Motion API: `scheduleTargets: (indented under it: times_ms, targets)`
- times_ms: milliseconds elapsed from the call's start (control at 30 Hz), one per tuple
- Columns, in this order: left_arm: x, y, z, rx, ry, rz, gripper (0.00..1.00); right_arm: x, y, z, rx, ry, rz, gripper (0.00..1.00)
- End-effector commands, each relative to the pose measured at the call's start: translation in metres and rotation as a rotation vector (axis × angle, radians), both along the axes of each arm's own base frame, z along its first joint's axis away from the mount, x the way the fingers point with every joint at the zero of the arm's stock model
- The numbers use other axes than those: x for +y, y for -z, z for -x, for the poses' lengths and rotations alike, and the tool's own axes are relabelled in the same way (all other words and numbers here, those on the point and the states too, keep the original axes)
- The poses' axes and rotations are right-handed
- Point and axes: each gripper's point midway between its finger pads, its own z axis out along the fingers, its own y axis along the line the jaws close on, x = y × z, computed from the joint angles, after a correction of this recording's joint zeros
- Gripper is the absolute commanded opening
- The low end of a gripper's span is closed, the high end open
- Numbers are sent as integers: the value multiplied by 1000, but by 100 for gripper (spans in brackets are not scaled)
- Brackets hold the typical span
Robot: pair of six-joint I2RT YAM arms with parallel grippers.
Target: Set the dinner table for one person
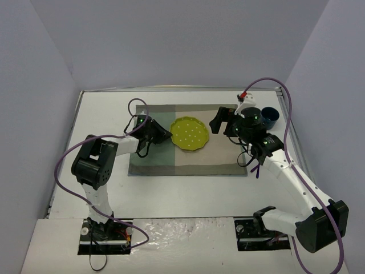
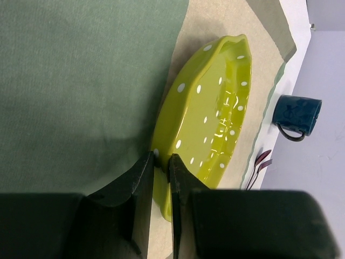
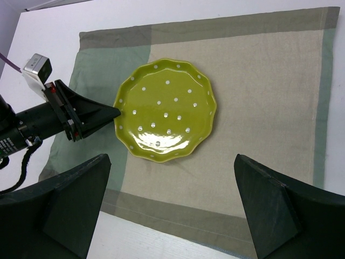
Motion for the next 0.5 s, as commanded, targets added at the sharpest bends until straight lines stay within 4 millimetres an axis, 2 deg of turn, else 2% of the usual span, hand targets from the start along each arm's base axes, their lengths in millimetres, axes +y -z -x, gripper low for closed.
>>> scheduleTargets:
  times_ms: [0,100,200,300,467]
  targets:
    - [-20,-109,-17,-275,40,174,0,-2,-10,-7,-47,13,-4,96]
    - [-19,-102,-15,-259,42,159,0,-3,-8,-7,-44,17,-1,96]
    - [-15,-86,-15,-221,48,107,0,-6,-6,-8,-44,27,8,96]
    - [-13,-69,-14,-183,54,62,22,-8,-4,-9,-42,38,17,96]
    - [-7,-42,-10,-111,47,1,42,-13,1,-10,-37,58,35,96]
